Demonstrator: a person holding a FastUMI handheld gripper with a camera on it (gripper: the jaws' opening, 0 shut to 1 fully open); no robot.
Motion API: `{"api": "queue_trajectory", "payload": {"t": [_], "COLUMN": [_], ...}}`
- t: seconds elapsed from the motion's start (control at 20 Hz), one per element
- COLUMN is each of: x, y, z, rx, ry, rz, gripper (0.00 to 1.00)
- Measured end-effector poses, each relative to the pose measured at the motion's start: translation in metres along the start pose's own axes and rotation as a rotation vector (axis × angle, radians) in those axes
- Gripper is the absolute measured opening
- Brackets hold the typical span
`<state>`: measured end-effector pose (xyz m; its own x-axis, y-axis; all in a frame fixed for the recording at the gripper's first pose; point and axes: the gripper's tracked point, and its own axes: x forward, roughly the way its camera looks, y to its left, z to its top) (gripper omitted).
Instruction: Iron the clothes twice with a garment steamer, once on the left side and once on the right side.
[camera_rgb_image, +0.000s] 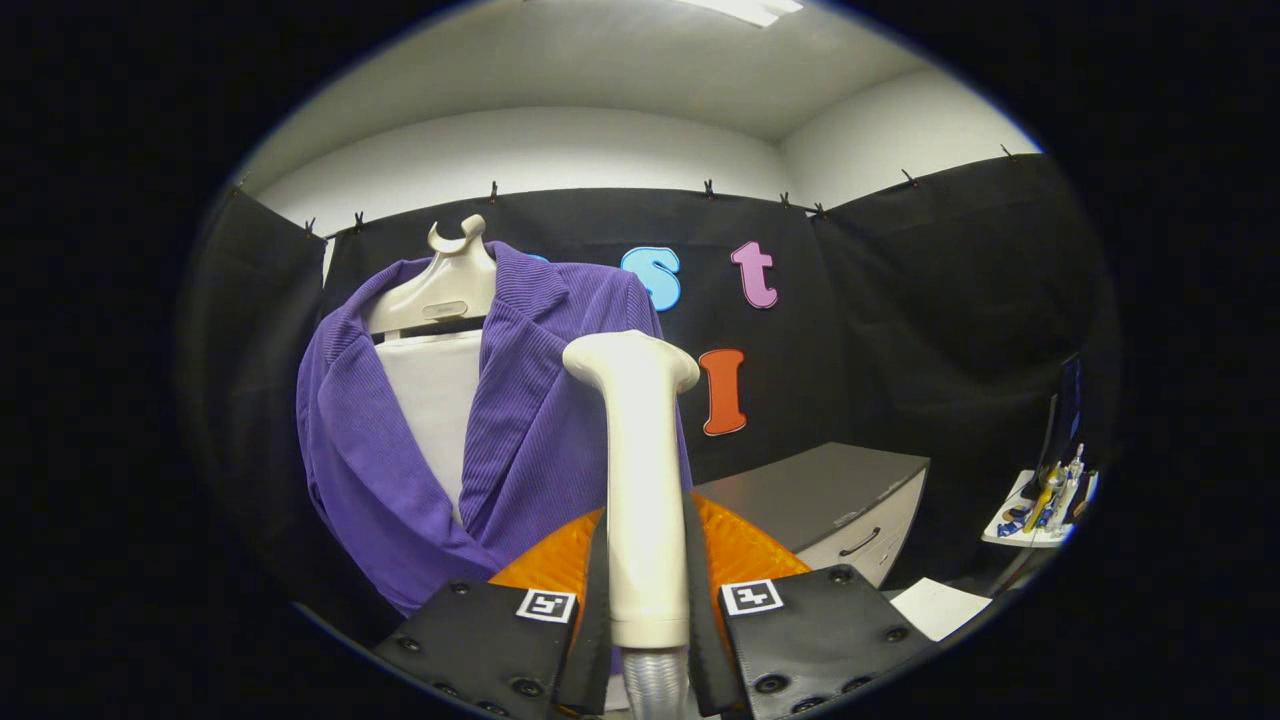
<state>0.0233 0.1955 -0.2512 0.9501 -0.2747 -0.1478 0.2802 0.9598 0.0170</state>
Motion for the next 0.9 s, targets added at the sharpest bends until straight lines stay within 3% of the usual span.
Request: {"api": "queue_trajectory", "payload": {"t": [0.9], "x": [-0.038], "y": [0.011], "z": [-0.128], "rx": [-0.102], "ry": [0.182], "rz": [0.006], "gripper": [0.40]}}
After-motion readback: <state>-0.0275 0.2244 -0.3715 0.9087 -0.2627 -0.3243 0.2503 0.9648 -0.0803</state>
